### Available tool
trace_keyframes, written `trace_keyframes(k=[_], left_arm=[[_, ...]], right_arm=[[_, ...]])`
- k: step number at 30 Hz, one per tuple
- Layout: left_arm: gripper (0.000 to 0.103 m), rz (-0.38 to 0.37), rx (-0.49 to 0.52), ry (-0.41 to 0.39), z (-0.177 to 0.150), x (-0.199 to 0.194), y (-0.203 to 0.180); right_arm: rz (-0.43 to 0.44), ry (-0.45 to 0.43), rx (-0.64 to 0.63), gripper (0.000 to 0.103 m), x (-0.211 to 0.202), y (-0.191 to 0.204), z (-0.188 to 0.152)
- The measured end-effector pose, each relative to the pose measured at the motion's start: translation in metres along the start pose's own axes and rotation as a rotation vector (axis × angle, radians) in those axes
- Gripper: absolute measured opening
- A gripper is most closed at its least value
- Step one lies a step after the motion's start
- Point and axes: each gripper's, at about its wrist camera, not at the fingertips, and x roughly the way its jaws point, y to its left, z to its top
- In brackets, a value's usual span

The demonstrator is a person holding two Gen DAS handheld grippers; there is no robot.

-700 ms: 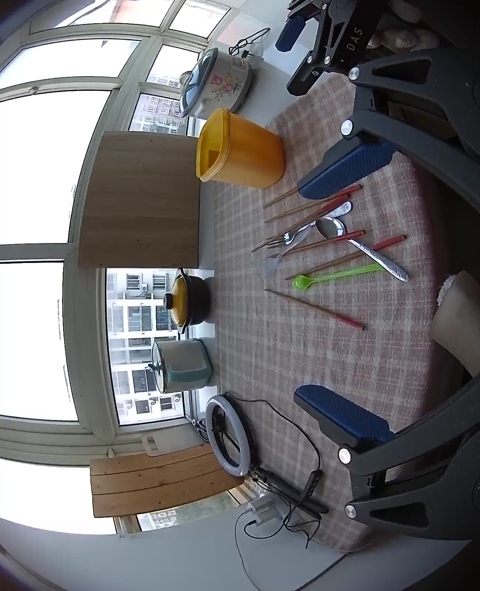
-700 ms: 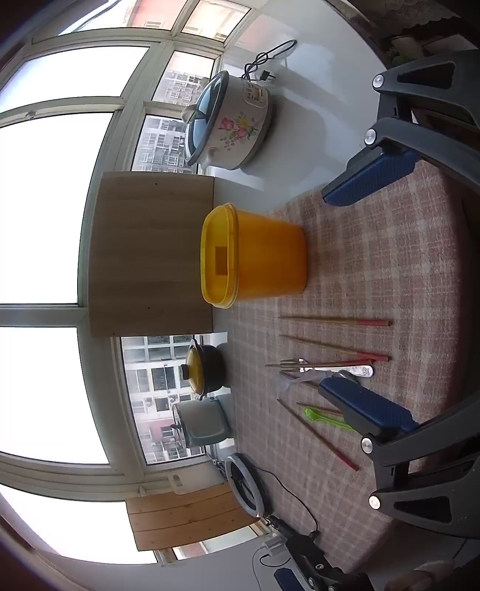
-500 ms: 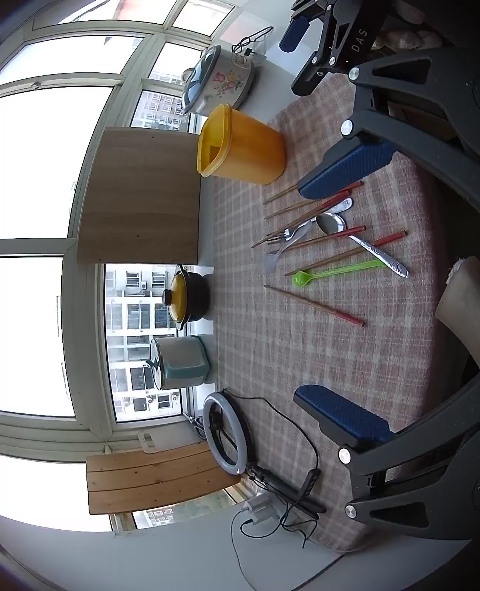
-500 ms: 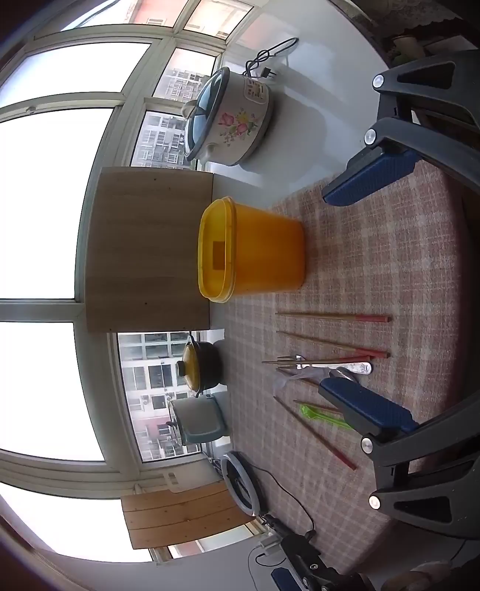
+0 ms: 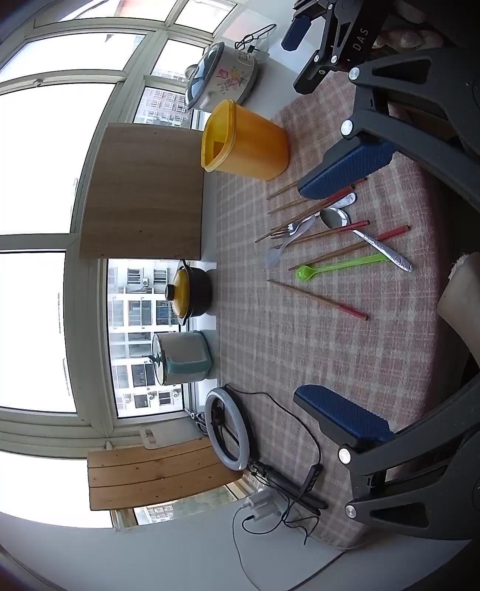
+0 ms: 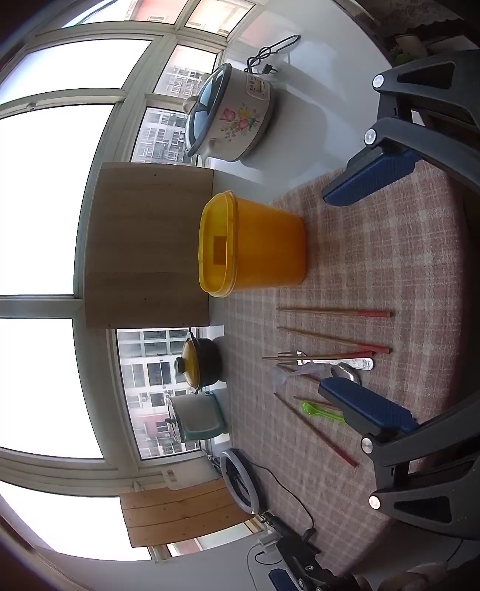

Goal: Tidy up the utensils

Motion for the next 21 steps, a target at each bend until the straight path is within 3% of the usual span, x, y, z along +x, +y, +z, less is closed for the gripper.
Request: trace_keyframes(k=[21], left_arm=[[0.102,0.001,0.004,-0.005,0.0075,-0.0004,0.0021]], right_arm=[[0.006,-0.006,0.003,0.095,0.0044,0.0009,0.0066]])
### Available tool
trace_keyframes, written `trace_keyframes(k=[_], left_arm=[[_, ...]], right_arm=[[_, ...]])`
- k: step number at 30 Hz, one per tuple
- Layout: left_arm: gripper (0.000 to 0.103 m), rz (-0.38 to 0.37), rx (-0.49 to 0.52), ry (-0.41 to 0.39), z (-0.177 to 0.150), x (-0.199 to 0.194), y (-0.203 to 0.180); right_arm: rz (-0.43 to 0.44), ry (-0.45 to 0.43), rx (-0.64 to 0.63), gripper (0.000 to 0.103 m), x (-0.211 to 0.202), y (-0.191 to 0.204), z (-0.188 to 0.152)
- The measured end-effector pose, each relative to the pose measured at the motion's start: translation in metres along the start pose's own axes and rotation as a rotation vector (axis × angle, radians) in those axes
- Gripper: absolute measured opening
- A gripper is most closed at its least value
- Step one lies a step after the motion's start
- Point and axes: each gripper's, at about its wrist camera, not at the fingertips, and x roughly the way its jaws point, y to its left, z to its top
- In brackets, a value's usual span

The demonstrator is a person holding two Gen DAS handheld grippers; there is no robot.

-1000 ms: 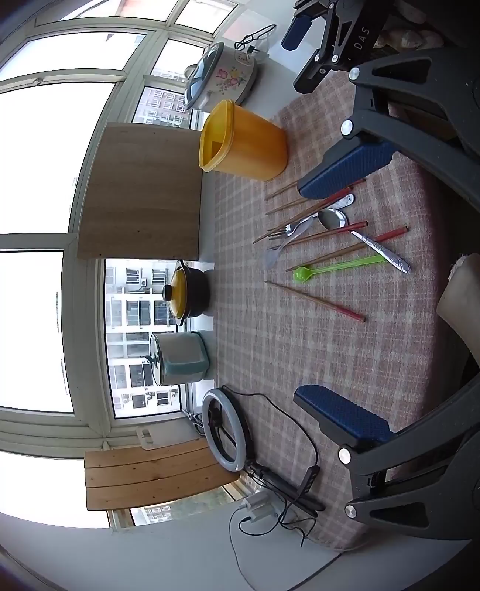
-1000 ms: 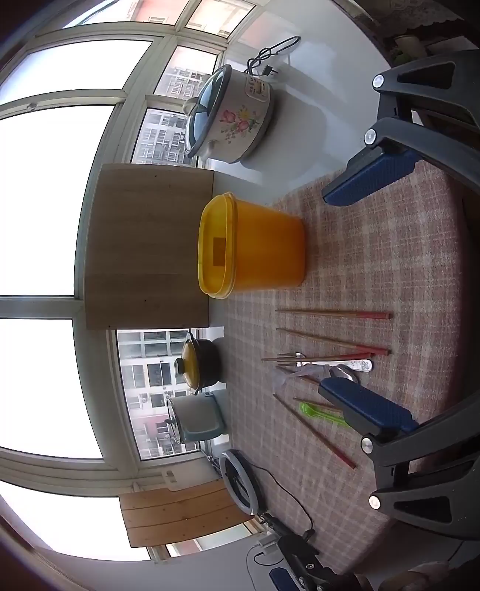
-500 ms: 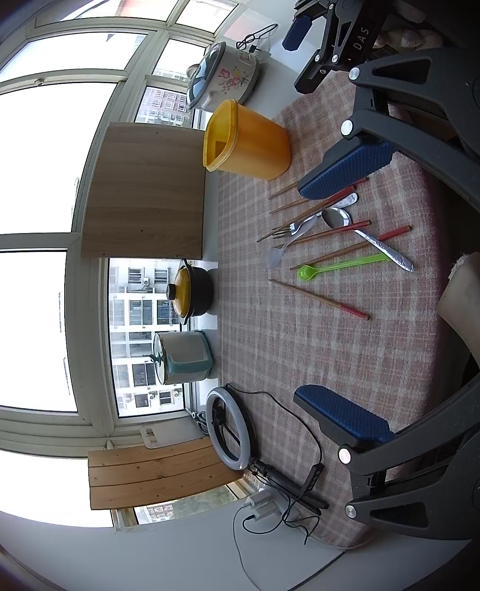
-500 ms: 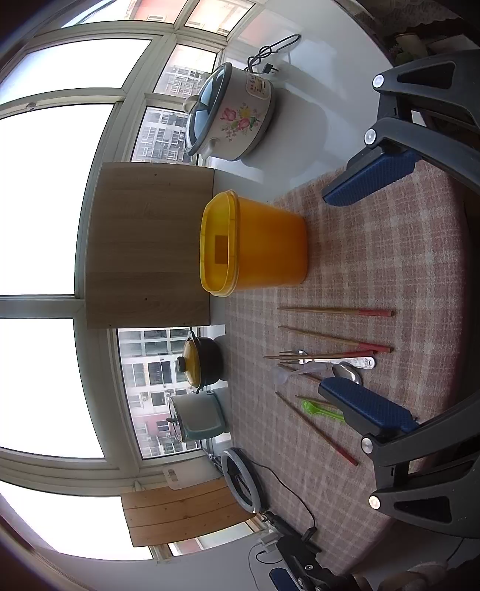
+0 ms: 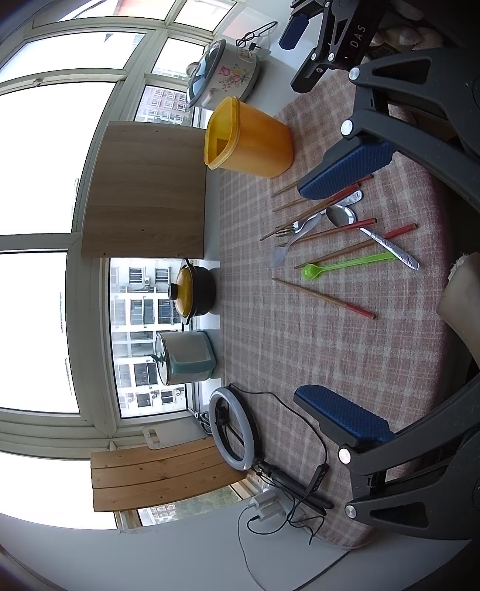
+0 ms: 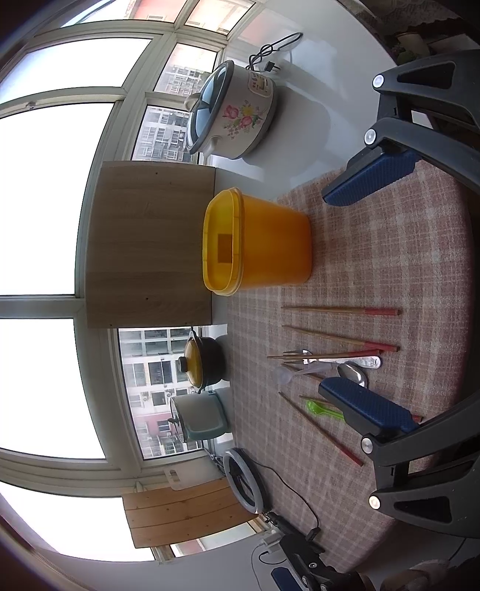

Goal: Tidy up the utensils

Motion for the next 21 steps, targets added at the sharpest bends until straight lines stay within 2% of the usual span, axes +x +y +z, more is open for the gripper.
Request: trace_keyframes(k=[21], left_arm=[[0.102,0.005,-0.006,0.002,0.003,0.012,0.001]], right_arm=[[0.006,0.003,-0.004,0.095,0.011,0.004,0.01]])
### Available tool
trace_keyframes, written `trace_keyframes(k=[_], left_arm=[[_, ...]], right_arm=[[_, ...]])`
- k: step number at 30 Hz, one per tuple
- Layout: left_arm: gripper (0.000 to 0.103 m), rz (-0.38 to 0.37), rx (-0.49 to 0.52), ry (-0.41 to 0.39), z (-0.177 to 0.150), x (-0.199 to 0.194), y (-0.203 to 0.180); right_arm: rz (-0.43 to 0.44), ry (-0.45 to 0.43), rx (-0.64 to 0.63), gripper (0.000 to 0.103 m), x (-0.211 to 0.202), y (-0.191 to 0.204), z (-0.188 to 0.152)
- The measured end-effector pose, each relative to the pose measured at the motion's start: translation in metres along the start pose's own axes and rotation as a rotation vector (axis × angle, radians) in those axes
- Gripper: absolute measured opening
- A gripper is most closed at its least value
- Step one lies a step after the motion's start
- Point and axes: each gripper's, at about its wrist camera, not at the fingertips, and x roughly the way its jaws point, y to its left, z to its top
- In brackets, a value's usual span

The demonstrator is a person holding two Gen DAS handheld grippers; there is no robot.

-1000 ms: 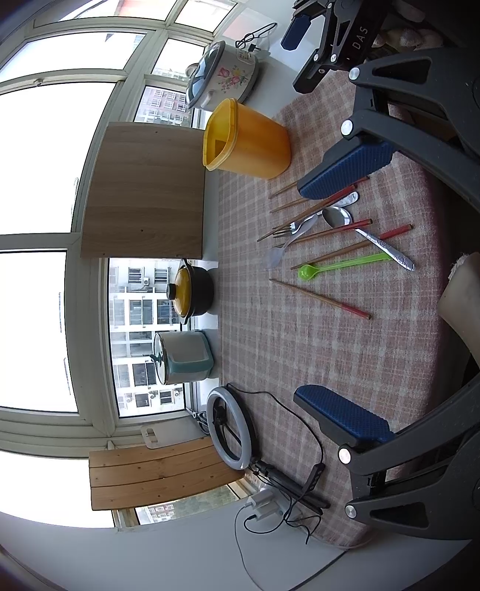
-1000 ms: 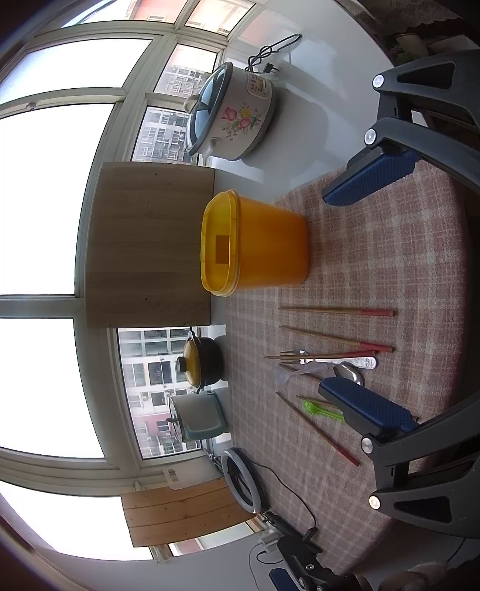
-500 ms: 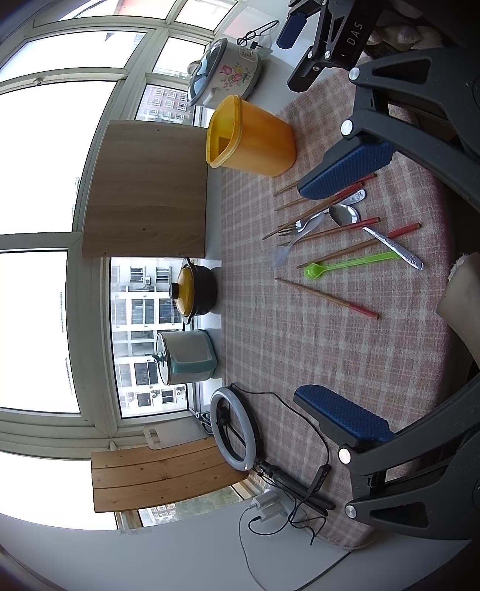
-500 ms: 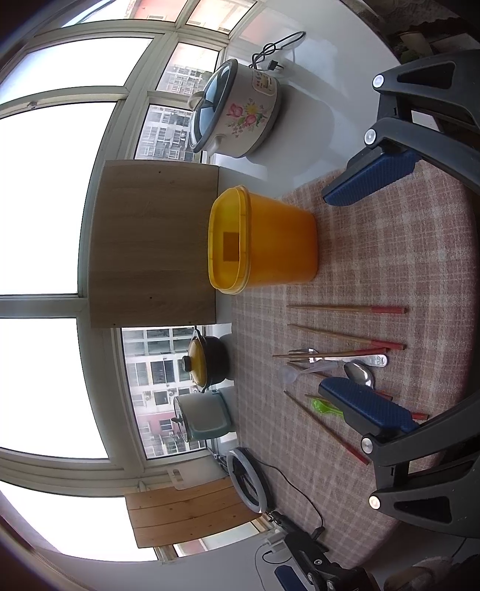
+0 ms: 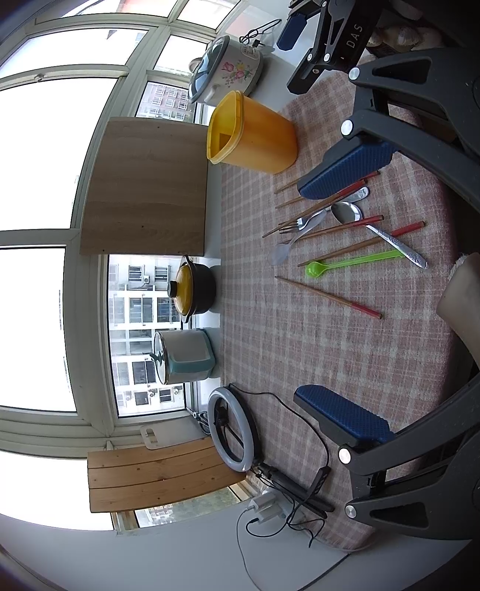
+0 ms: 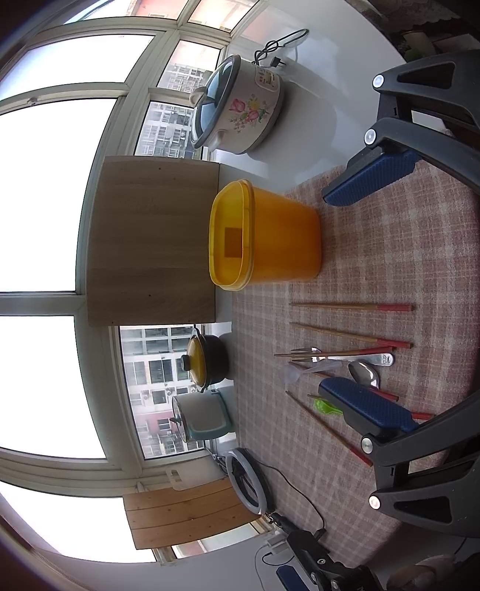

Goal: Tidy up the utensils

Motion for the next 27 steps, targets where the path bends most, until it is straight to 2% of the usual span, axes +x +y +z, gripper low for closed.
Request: trace_keyframes(k=[27], left_arm=[[0.102,0.015,-0.024,0.03,-0.01,0.016,0.007]], right_arm=[[-0.003,0.0,0.0,0.095,0.003,-0.001,0.001]])
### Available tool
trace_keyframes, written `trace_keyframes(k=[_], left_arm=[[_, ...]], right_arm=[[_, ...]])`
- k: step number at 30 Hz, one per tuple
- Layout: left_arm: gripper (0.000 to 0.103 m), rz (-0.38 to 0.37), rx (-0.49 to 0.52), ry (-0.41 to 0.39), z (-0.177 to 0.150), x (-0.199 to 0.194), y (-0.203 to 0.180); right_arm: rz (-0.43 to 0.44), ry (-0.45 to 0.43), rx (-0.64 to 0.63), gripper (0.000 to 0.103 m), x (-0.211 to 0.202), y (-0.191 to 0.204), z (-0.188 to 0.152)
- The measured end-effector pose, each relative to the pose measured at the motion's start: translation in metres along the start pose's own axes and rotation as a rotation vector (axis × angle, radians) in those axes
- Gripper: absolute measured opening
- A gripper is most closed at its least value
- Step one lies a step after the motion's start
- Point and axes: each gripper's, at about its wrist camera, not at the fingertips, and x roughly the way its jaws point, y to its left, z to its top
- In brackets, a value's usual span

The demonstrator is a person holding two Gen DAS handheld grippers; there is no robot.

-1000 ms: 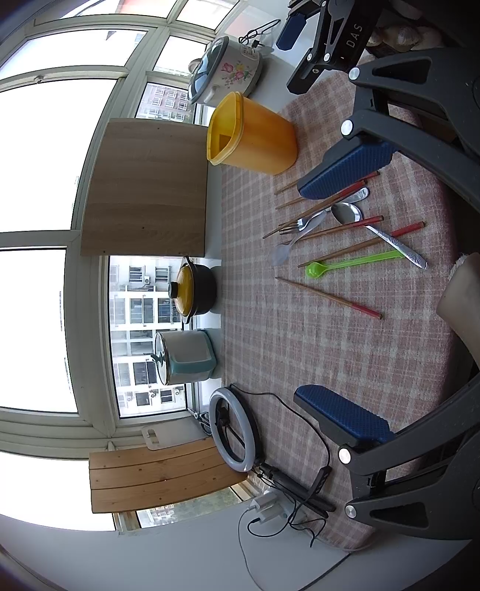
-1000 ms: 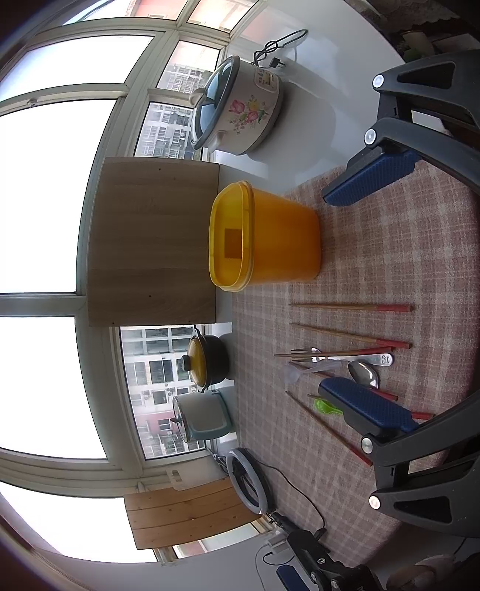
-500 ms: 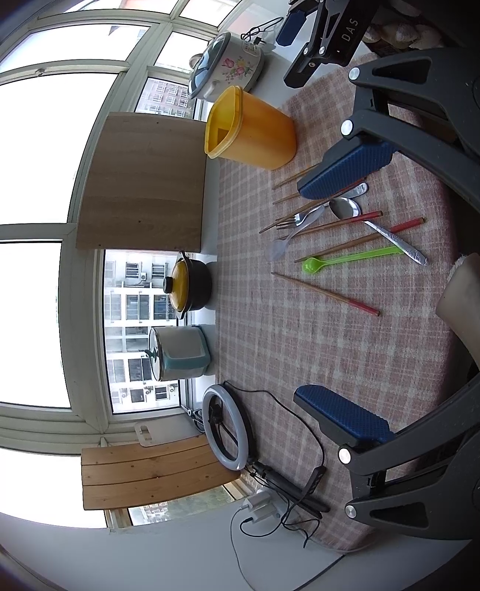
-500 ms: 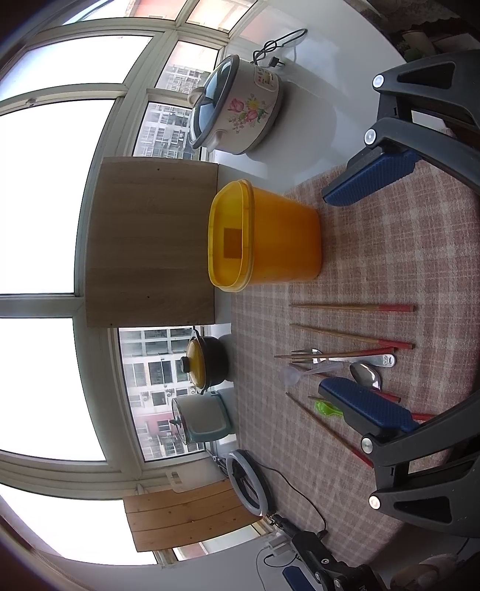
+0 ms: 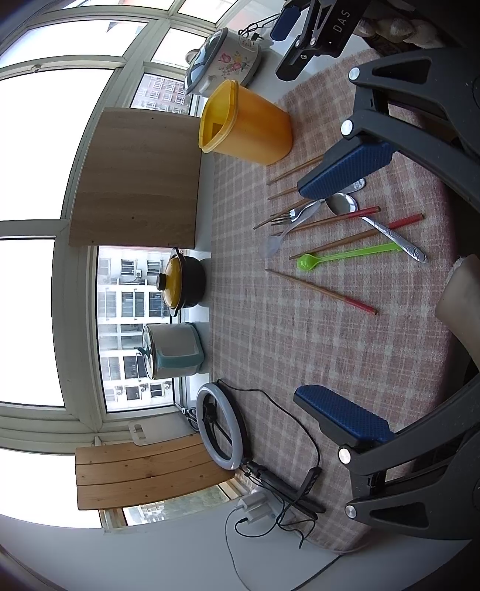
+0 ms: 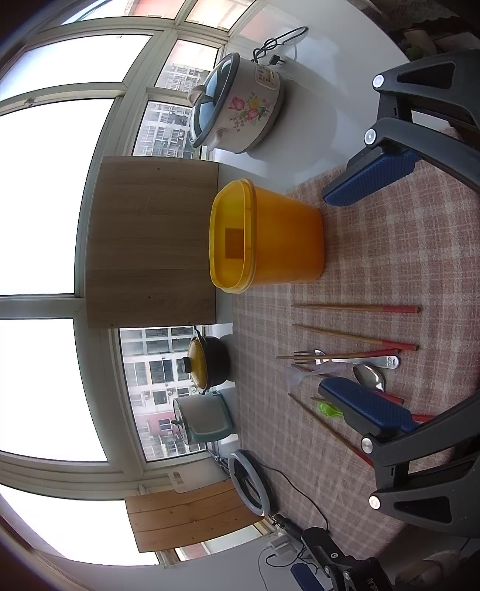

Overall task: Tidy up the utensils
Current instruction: 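Close the right tool on a red-tipped chopstick while the left tool grasps another chopstick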

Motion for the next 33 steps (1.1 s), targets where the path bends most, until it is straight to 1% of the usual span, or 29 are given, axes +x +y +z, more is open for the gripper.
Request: trace_keyframes(k=[7,12,14,15,18,20,21,22,23,25,26,27,28,29,30,31,33], left_arm=[[0.102,-0.006,0.0,0.01,0.001,0.004,0.003],[0.102,-0.024,0.002,0.038,0.002,0.02,0.01],[0.102,-0.031,-0.001,0.056,0.001,0.029,0.013],[0.102,-0.036,-0.003,0.068,0.0,0.034,0.015],[0.102,-0.066,-0.011,0.109,-0.005,0.054,0.021],[0.1,-0.083,-0.005,0.127,-0.009,0.067,0.023],[0.092,-0.088,0.0,0.137,-0.01,0.074,0.024],[0.081,-0.096,0.009,0.151,-0.011,0.082,0.025],[0.076,-0.112,0.016,0.167,-0.011,0.089,0.026],[0.063,-0.169,0.018,0.206,-0.01,0.107,0.029],[0.06,-0.198,0.012,0.232,-0.009,0.116,0.031],[0.053,-0.217,0.004,0.255,-0.008,0.125,0.033],[0.048,-0.239,0.002,0.282,-0.006,0.136,0.033],[0.047,-0.259,0.007,0.308,-0.004,0.146,0.032],[0.046,-0.272,0.013,0.331,-0.002,0.156,0.031],[0.039,-0.281,0.017,0.357,-0.001,0.167,0.029],[0.033,-0.283,0.03,0.41,0.0,0.188,0.024]], right_arm=[[0.005,0.008,-0.008,0.095,0.008,-0.001,0.005],[0.055,0.051,-0.052,0.095,0.029,-0.005,0.011],[0.065,0.072,-0.086,0.09,0.042,-0.006,0.013],[0.074,0.092,-0.095,0.086,0.05,-0.007,0.013],[0.106,0.176,-0.088,0.071,0.078,-0.013,0.013],[0.123,0.222,-0.075,0.066,0.095,-0.017,0.013],[0.133,0.246,-0.069,0.061,0.103,-0.018,0.011],[0.14,0.275,-0.06,0.058,0.111,-0.019,0.01],[0.151,0.305,-0.053,0.056,0.119,-0.019,0.008],[0.182,0.354,-0.048,0.045,0.133,-0.018,0.004],[0.191,0.374,-0.05,0.044,0.138,-0.016,0.003],[0.198,0.39,-0.053,0.044,0.143,-0.014,0.001],[0.204,0.406,-0.052,0.043,0.147,-0.013,0.0],[0.206,0.424,-0.05,0.041,0.152,-0.012,-0.001],[0.208,0.443,-0.044,0.037,0.157,-0.011,-0.002],[0.215,0.459,-0.038,0.036,0.16,-0.01,-0.003],[0.22,0.48,-0.043,0.035,0.167,-0.007,-0.003]])
